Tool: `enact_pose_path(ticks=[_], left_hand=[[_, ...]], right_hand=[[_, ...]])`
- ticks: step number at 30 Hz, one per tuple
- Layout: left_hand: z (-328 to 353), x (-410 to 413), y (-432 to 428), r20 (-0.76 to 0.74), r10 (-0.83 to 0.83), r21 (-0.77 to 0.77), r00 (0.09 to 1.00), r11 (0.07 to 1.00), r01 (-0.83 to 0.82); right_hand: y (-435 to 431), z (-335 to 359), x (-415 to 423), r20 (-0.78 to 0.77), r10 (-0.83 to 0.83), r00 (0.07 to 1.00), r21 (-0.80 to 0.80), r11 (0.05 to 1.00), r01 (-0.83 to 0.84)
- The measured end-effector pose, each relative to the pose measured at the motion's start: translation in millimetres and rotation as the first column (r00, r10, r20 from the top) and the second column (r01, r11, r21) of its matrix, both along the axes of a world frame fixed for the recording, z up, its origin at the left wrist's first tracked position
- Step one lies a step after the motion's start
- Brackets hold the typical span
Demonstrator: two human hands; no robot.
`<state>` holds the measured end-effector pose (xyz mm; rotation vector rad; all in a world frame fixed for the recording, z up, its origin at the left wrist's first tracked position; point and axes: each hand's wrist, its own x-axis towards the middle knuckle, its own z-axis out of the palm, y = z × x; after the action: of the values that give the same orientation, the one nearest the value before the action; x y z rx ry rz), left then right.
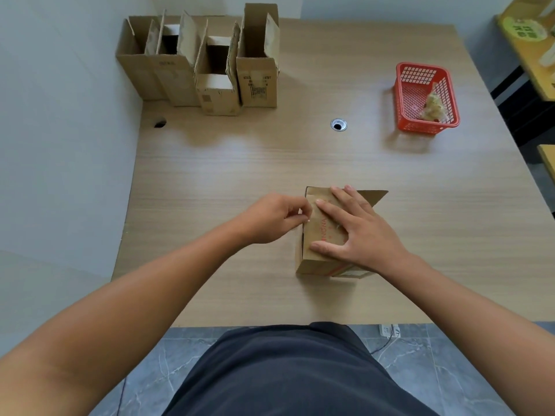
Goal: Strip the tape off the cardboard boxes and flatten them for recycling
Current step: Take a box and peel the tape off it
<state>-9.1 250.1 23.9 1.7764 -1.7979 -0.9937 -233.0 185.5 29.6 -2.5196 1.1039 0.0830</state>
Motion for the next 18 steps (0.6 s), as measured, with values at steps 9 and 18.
enact_pose_path(ticks=[9, 18], left_hand=[[-35, -21, 35, -0.702, 0.357, 0.270, 0.616, 0.934, -0.234], [-33, -53, 38, -0.688, 0.488, 0.242, 0.537, 0.852, -0.464]], right_hand=[[0, -1, 1, -0.012, 0.004, 1.000, 0.045, 0.999, -0.003], [-11, 1, -8, -0.061, 0.082, 0.995, 0.108, 0.991, -0.075]])
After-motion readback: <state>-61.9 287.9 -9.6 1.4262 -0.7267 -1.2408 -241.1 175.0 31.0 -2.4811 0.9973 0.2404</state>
